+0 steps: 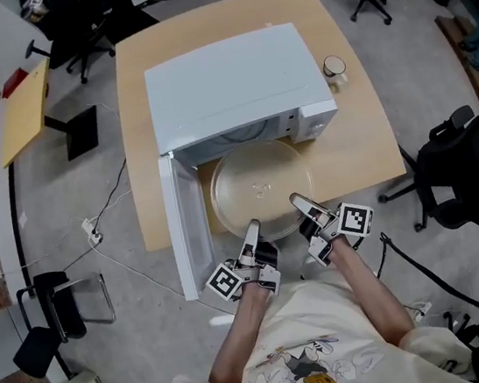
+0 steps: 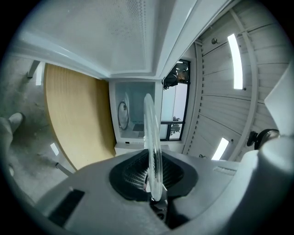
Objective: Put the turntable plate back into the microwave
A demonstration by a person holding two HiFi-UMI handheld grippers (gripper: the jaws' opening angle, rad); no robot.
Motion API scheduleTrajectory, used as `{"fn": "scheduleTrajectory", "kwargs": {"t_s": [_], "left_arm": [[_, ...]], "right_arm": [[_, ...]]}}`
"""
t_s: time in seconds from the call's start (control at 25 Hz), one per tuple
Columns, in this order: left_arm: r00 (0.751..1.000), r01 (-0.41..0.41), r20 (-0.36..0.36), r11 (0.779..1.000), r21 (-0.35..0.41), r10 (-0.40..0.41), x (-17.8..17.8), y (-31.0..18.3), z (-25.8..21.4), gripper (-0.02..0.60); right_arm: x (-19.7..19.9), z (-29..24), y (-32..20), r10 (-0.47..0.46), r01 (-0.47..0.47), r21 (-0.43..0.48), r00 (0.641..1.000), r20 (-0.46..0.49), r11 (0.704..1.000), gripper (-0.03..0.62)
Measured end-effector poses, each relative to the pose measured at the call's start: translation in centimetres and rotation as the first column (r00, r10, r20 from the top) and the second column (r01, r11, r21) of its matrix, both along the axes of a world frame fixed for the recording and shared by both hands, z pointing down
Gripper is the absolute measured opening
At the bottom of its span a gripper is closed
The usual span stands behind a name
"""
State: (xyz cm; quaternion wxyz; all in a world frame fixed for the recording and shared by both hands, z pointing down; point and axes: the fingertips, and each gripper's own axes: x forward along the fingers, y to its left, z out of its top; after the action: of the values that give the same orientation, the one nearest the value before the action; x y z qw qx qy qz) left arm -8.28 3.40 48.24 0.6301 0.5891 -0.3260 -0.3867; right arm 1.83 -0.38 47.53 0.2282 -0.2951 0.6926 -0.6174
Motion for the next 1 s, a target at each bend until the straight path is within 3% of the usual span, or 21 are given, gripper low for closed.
{"fn": "scheduleTrajectory", "kwargs": {"t_s": [0.28,0.44,0.64,0.88,1.0], "left_arm": [[0.999,-0.03,0.013,0.999,-0.025,0.03,0.0,-1.8,0.1,0.029],[1.0,0.0,-0.022,0.998,-0.065,-0.002,0.0,-2.3,0.5,0.031],[1.0,0.03,0.005,0.997,-0.076,-0.03,-0.2,-3.3,1.6,0.032],[0.995,0.1,0.016,0.994,-0.046,-0.099,-0.2,-5.8,2.8,0.038],[0.991,0.134,0.011,0.99,-0.048,-0.134,0.2,-7.3,3.9,0.04]], "right_arm": [[0.4,0.5,-1.5,-0.009,0.009,-0.016,1.0,-0.018,1.0,0.057],[-0.1,1.2,-1.9,-0.032,0.033,-0.032,0.999,0.013,0.999,0.055],[0.3,2.9,-3.3,-0.085,0.084,-0.061,0.996,-0.022,0.995,0.058],[0.5,4.7,-6.3,-0.102,0.098,-0.062,0.993,-0.065,0.993,0.064],[0.5,4.9,-8.4,-0.085,0.084,-0.029,0.996,-0.039,0.996,0.066]]}}
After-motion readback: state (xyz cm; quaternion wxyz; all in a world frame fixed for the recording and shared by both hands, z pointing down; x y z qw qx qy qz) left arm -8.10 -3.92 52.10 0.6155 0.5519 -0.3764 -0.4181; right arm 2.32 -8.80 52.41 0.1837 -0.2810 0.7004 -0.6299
